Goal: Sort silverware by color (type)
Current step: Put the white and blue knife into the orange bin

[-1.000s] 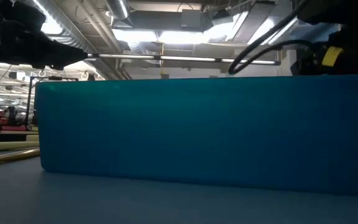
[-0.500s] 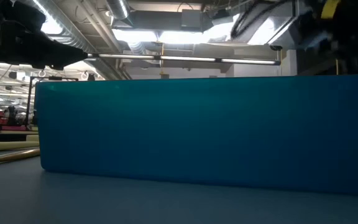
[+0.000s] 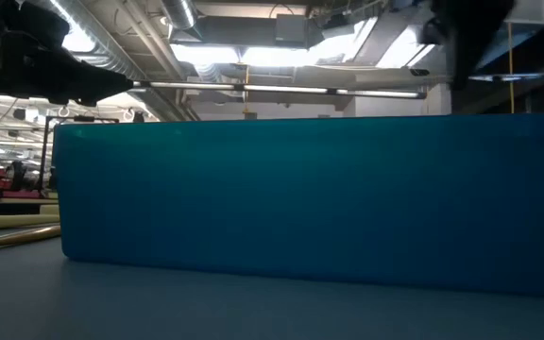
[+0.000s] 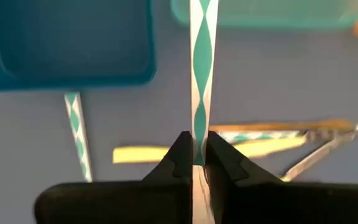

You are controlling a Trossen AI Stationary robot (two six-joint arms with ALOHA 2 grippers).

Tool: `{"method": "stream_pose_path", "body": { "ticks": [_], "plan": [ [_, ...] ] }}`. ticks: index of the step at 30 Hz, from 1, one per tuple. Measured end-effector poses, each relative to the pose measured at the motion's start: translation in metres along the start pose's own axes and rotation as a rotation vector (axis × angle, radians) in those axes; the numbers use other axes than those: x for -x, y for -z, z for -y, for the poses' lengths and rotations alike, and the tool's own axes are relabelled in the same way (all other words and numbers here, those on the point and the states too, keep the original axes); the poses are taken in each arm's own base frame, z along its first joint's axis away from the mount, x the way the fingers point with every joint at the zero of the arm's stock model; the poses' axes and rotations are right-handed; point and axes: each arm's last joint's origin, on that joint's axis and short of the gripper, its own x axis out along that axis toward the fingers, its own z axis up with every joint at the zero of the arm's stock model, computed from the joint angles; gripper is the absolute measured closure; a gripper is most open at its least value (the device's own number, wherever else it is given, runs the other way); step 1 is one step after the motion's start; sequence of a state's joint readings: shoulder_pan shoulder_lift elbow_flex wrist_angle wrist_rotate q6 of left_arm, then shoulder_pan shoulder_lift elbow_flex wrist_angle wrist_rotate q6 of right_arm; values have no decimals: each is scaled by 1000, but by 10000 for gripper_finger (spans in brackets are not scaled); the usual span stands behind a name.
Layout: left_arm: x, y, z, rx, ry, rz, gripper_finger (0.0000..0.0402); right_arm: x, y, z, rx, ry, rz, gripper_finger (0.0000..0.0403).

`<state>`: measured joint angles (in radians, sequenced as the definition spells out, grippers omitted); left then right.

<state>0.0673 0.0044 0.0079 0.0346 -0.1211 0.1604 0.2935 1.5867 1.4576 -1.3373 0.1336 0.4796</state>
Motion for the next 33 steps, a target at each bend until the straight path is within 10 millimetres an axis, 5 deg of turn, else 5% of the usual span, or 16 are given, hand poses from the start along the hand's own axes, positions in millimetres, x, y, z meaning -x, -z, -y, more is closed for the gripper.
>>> {"method": "stream_pose_path", "body": {
  "ticks": [22,33],
  "plan": [
    [0,0,0,0,0,0,269,11,-63,97,227,91,312,399],
    [0,0,0,0,0,0,269,-16,-98,168,300,230,405,398]
  ]
}}
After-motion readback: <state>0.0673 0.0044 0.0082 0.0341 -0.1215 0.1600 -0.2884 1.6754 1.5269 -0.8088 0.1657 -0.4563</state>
